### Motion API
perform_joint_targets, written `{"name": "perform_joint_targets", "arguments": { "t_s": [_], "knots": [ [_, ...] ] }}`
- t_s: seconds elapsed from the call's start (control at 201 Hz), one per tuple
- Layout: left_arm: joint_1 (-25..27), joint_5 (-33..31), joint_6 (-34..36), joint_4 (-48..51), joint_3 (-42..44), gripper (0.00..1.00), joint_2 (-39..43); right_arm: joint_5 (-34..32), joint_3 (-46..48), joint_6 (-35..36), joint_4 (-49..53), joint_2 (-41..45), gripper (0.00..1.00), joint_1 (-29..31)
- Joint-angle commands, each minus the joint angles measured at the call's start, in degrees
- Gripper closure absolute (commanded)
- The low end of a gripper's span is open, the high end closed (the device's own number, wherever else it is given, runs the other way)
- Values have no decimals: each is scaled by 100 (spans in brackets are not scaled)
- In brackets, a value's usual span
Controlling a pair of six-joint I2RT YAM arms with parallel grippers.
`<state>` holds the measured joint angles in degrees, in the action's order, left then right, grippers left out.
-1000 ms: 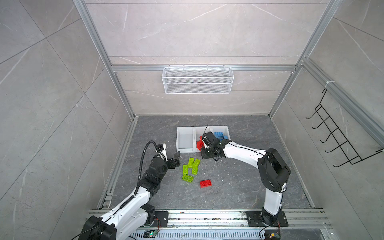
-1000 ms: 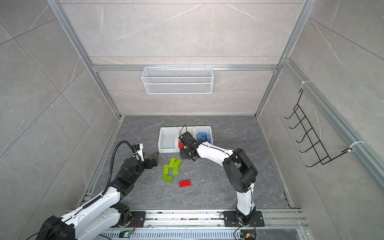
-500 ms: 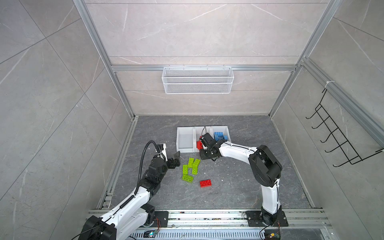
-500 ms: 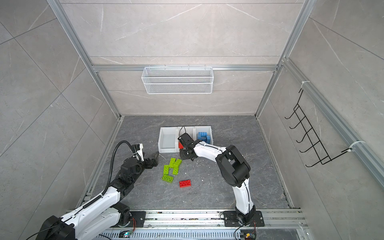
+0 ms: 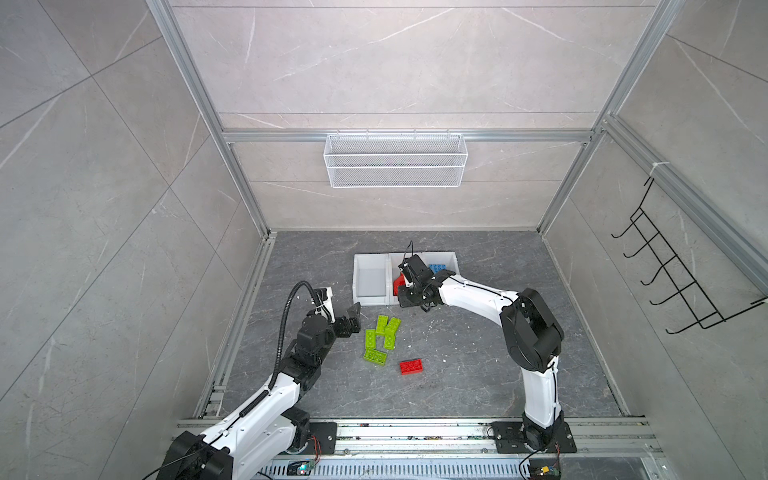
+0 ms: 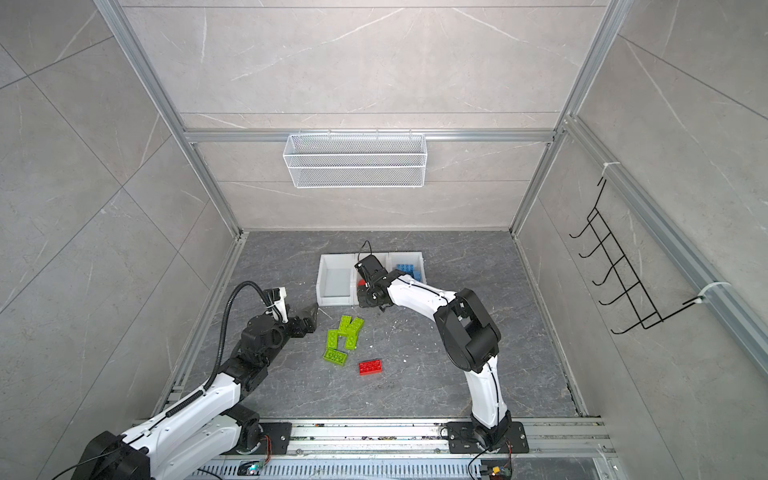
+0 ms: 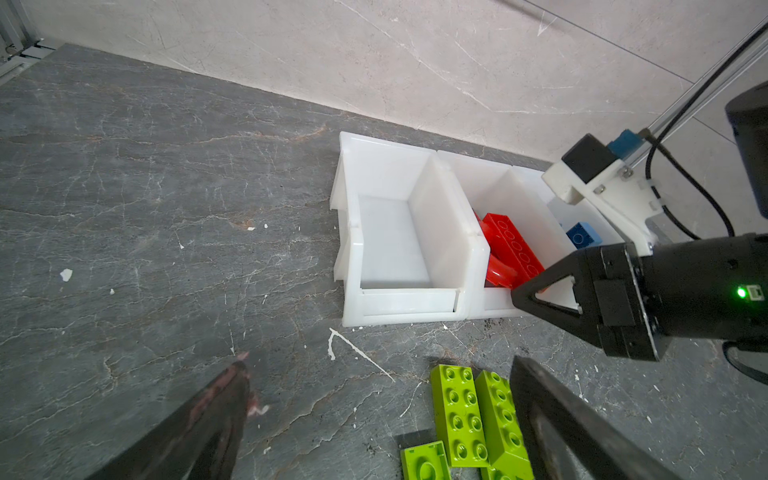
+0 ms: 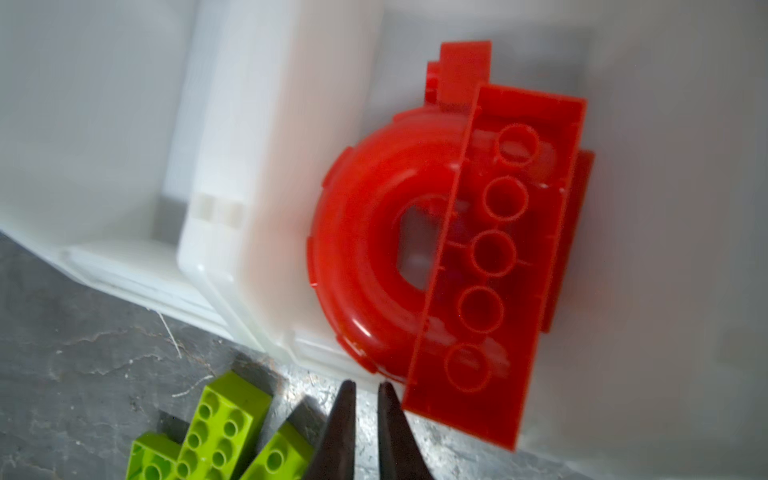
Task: Sort the legos into containers by color
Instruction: 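Open the right gripper to release the arch piece and draw back, then move the right gripper down to the loose red brick near the green bricks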
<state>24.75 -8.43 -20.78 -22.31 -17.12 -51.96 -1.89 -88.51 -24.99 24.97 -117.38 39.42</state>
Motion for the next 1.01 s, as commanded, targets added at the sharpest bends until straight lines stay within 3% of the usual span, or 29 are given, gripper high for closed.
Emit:
{"name": "perform_joint_targets", "arguments": {
  "t_s": [0.0, 0.348, 0.488, 0.712, 0.866, 1.001],
  "knots": [
    [-19, 34, 82, -194, -129, 0, 55, -84, -377, 191, 271, -276, 85, -92],
    [-15, 34, 91, -169, -138, 0, 73, -94, -1141, 379, 782, -594, 82, -163],
    [-17, 34, 90, -160, -129, 0, 99, 125, -652, 340, 385, 125, 81, -91],
    [-19, -3, 91, -160, -121, 0, 125, -254, 958, 210, 225, 1933, 40, 554],
    [-31, 6, 38, -169, -100, 0, 152, -481, 2471, -580, 117, 2937, 28, 1230],
    [-49, 1, 16, -151, -107, 0, 178, -925, 3222, -1325, 332, 3369, 21, 1843]
  ]
}}
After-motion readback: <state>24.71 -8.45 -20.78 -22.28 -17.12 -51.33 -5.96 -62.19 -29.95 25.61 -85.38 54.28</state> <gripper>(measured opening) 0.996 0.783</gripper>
